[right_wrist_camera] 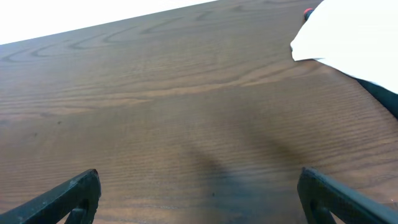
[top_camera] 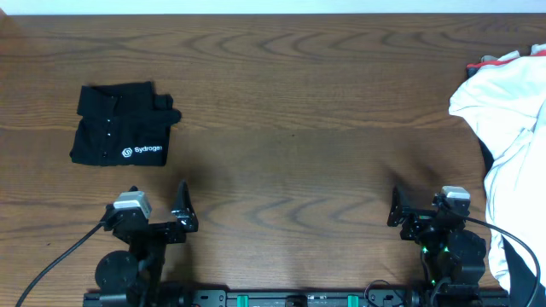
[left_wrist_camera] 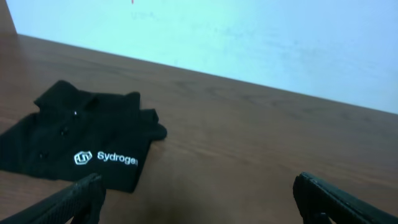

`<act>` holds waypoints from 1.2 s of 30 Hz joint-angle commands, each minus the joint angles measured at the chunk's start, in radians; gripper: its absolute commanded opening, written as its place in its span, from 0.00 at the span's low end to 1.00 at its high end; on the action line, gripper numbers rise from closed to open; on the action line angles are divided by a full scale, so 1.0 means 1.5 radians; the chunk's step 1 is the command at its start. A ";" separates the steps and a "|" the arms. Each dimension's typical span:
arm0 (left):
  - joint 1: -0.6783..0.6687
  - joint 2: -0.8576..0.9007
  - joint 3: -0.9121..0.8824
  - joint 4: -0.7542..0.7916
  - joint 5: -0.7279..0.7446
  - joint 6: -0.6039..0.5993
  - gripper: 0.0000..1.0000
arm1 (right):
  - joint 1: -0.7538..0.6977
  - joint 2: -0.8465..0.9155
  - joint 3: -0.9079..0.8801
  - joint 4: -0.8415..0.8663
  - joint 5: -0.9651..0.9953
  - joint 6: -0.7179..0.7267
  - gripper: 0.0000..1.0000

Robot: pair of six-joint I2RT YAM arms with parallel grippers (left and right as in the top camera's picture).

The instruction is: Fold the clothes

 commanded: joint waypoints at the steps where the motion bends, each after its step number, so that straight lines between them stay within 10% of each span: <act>1: -0.003 -0.006 -0.035 0.002 -0.006 0.009 0.98 | -0.009 -0.005 -0.002 -0.001 0.007 0.007 0.99; 36: -0.003 -0.005 -0.166 0.065 -0.005 0.009 0.98 | -0.009 -0.005 -0.002 -0.001 0.007 0.007 0.99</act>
